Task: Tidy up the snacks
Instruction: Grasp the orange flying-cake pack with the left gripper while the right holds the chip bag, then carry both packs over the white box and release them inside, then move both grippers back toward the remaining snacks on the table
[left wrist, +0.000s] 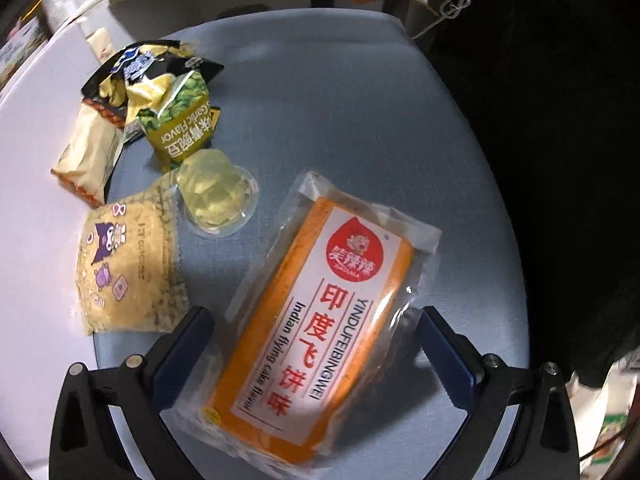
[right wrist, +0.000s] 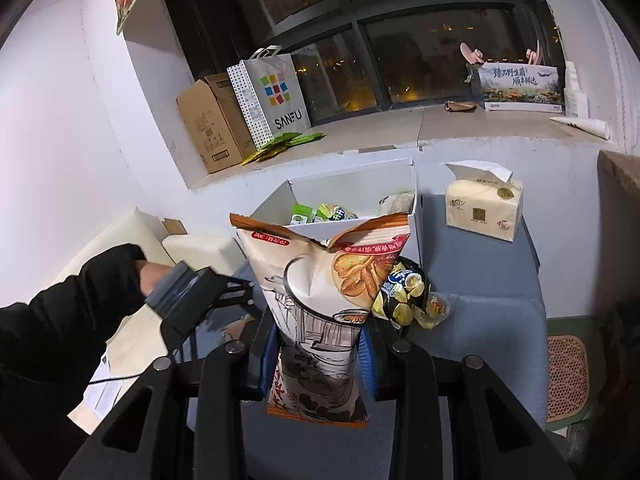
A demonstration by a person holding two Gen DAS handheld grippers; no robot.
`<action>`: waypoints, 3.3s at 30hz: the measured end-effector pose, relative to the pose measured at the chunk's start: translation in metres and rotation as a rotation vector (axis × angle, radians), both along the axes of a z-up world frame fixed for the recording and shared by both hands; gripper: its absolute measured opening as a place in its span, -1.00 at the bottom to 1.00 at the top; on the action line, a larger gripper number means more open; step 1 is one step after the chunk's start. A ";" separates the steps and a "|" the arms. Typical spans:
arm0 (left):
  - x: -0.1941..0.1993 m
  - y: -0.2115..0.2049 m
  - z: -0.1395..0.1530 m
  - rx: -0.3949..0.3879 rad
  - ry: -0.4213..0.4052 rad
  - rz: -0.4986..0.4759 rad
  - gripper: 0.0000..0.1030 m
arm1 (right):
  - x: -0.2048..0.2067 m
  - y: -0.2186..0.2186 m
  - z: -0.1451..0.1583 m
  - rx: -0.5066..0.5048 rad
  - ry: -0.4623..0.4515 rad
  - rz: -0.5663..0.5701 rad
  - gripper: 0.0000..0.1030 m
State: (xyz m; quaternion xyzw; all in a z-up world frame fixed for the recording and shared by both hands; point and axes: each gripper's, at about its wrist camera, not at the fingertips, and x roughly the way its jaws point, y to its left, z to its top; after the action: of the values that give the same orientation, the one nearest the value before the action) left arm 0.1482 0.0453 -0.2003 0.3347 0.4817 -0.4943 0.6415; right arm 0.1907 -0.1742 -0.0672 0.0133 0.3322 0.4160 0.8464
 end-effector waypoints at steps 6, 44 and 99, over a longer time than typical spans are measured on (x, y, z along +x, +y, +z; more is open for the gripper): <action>0.005 -0.001 0.005 0.014 0.005 0.088 0.99 | 0.005 0.003 -0.005 0.005 0.022 0.004 -0.30; 0.130 0.130 0.156 -0.763 -0.406 1.522 0.17 | 0.184 0.144 0.067 -0.102 -0.055 -0.099 -0.30; -0.128 0.027 0.140 -0.591 -0.577 1.453 1.00 | -0.050 -0.004 -0.011 -0.162 -0.264 -0.173 1.00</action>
State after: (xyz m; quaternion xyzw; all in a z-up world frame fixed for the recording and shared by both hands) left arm 0.0199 0.0718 -0.0604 -0.1278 0.2452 0.0418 0.9601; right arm 0.1411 -0.1786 -0.0783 -0.0810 0.2482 0.3118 0.9136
